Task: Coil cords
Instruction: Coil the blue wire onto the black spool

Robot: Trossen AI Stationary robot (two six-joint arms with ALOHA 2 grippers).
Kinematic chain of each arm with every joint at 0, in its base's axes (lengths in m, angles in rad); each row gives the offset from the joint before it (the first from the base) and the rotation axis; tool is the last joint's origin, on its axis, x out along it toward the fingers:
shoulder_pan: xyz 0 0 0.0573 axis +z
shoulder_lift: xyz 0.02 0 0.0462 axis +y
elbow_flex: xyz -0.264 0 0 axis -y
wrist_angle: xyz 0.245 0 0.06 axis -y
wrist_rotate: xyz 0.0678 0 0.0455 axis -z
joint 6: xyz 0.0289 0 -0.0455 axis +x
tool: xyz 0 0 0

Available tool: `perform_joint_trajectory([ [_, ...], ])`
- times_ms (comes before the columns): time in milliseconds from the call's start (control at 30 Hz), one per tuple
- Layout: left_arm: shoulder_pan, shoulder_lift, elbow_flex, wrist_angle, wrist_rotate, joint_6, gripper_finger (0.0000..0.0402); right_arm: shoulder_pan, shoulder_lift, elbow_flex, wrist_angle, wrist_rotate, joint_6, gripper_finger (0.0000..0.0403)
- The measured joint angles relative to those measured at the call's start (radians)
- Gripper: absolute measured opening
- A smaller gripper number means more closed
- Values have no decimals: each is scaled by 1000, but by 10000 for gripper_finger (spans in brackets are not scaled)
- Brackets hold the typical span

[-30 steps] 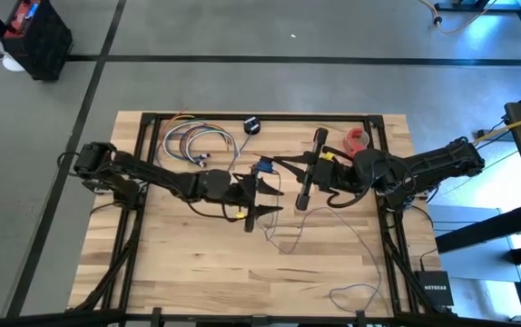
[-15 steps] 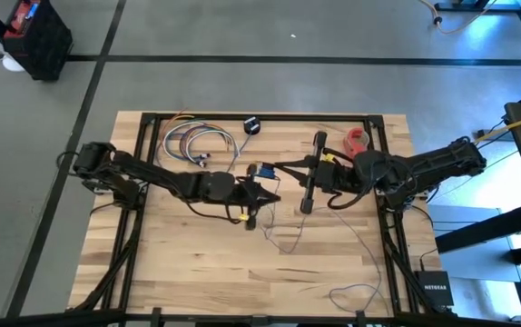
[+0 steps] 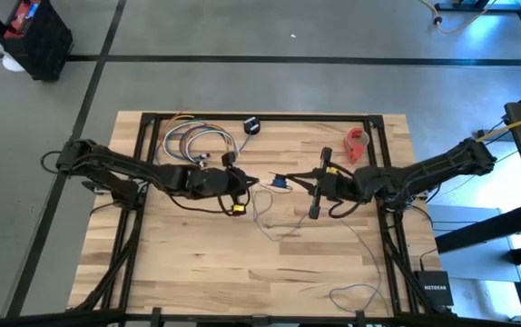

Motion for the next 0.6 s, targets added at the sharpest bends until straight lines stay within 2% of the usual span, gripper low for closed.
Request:
perform_joint_trajectory([
  [333, 27, -141, 1, -39, -1, -54, 2, 0, 2, -59, -7, 100, -43, 5],
  [500, 41, -167, 1, -51, -1, -61, 4, 0, 2, -59, 29, 50, -43, 5],
  [600, 48, -141, 1, -70, 0, -79, 2, 0, 2, -59, 83, 2, -43, 5],
])
